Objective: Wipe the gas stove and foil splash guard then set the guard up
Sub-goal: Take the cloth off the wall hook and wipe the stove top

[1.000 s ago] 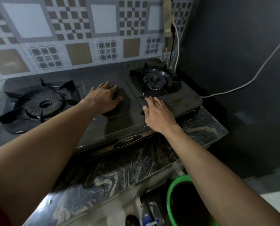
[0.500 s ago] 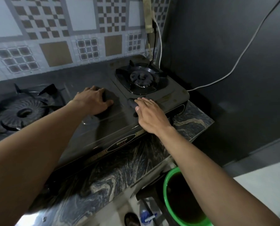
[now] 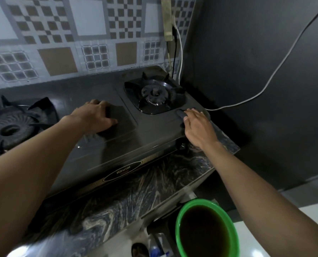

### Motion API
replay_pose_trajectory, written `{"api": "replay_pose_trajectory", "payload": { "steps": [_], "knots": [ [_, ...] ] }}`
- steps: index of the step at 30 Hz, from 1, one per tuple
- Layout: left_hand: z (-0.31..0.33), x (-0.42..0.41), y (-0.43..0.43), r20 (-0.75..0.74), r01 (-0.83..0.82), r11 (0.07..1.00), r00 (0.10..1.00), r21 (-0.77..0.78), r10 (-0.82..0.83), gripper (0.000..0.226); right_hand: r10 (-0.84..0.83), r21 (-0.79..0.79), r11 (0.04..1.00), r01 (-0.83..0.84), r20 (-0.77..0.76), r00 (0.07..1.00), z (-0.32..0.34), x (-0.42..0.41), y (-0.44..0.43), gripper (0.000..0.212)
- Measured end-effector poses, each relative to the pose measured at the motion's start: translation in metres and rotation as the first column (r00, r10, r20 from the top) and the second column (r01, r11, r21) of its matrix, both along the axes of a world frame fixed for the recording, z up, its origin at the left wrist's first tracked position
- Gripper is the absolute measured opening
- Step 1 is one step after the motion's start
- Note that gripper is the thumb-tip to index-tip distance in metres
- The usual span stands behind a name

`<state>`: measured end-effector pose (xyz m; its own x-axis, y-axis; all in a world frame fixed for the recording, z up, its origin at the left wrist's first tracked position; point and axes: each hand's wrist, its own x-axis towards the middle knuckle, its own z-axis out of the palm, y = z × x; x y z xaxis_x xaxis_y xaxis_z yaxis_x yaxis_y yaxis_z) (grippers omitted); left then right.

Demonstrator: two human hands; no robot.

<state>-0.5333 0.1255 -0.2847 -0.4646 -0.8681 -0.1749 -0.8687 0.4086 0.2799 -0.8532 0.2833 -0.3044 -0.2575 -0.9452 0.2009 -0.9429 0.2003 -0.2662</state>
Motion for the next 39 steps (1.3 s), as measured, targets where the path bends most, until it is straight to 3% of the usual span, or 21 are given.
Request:
{"api": "replay_pose_trajectory", "payload": {
  "steps": [3, 10, 16, 19, 26, 34, 39],
  "knots": [
    [0.000, 0.001, 0.000, 0.001, -0.016, 1.000, 1.000, 0.003, 0.016, 0.089, -0.021, 0.013, 1.000, 0.021, 0.001, 1.000, 0.002, -0.016, -0.007, 0.043],
    [0.002, 0.001, -0.002, 0.007, -0.028, 1.000, 1.000, -0.013, 0.029, 0.078, -0.045, 0.003, 0.999, 0.045, -0.053, 0.998, 0.000, -0.036, -0.021, 0.040],
    [0.008, -0.002, -0.005, 0.019, -0.070, 0.997, 0.997, -0.015, 0.071, 0.071, -0.052, -0.010, 0.999, 0.052, 0.008, 0.999, 0.001, -0.048, -0.035, 0.042],
    [0.008, -0.002, -0.009, 0.004, -0.079, 0.996, 0.997, -0.049, 0.080, 0.066, -0.077, -0.026, 0.997, 0.079, 0.090, 0.993, 0.002, -0.054, -0.042, 0.040],
    [0.007, -0.008, -0.021, 0.088, -0.088, 0.990, 0.991, -0.112, 0.098, 0.083, -0.162, 0.045, 0.987, 0.155, 0.280, 0.946, 0.008, -0.077, -0.059, 0.036],
    [0.002, -0.009, -0.022, 0.189, -0.109, 0.992, 0.975, -0.056, 0.118, 0.093, -0.070, 0.143, 0.990, 0.009, 0.430, 0.900, 0.008, -0.102, -0.098, 0.047],
    [-0.004, -0.002, -0.019, 0.184, -0.118, 0.992, 0.975, -0.039, 0.123, 0.103, -0.045, 0.170, 0.982, -0.078, 0.619, 0.784, 0.010, -0.111, -0.140, 0.042]
  ]
}}
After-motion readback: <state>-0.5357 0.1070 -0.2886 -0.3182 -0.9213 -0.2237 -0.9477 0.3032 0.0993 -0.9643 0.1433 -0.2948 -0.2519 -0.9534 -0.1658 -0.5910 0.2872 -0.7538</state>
